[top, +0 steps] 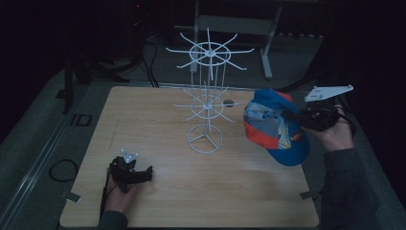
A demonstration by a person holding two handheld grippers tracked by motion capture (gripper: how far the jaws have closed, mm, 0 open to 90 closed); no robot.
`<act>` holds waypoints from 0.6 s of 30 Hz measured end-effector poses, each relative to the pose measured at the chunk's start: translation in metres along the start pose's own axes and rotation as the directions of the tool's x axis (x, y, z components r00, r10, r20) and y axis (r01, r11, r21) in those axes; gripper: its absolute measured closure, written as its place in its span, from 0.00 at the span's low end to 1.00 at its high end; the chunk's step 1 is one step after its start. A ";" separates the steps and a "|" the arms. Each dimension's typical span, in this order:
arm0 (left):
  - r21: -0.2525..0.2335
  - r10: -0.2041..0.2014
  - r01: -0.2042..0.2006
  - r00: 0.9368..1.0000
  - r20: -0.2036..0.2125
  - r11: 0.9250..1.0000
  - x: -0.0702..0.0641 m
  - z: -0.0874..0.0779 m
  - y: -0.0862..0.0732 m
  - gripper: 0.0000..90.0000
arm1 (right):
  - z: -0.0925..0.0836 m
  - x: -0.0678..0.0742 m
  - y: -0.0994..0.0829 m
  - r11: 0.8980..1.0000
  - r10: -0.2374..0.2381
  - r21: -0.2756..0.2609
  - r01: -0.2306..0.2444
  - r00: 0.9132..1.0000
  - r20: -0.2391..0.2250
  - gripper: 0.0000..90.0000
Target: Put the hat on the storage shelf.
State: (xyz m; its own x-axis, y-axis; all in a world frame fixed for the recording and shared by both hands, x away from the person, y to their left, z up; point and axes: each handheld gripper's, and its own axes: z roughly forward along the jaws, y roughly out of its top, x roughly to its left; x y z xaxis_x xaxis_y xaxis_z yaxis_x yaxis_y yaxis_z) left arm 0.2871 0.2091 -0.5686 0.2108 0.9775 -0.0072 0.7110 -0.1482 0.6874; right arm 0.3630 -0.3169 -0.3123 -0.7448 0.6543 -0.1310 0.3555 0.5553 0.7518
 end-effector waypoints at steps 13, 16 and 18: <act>0.000 0.000 0.000 1.000 0.000 1.000 0.000 0.000 0.000 0.03 | -0.013 -0.001 0.009 0.998 -0.004 -0.061 0.003 1.000 -0.026 0.98; 0.001 0.001 -0.001 1.000 0.000 1.000 0.000 0.000 0.000 0.03 | -0.017 -0.002 0.011 0.997 -0.004 -0.081 0.002 1.000 -0.026 0.98; 0.001 0.001 -0.001 1.000 0.000 1.000 0.000 0.000 0.000 0.03 | -0.018 -0.002 0.011 0.996 -0.004 -0.084 0.001 1.000 -0.025 0.98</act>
State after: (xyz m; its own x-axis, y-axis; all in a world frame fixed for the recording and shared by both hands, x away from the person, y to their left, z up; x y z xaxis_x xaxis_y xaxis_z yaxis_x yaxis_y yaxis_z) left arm 0.2871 0.2091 -0.5685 0.2119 0.9773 -0.0067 0.7114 -0.1495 0.6867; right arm 0.3587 -0.3210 -0.2921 -0.7598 0.6394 -0.1177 0.3058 0.5113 0.8032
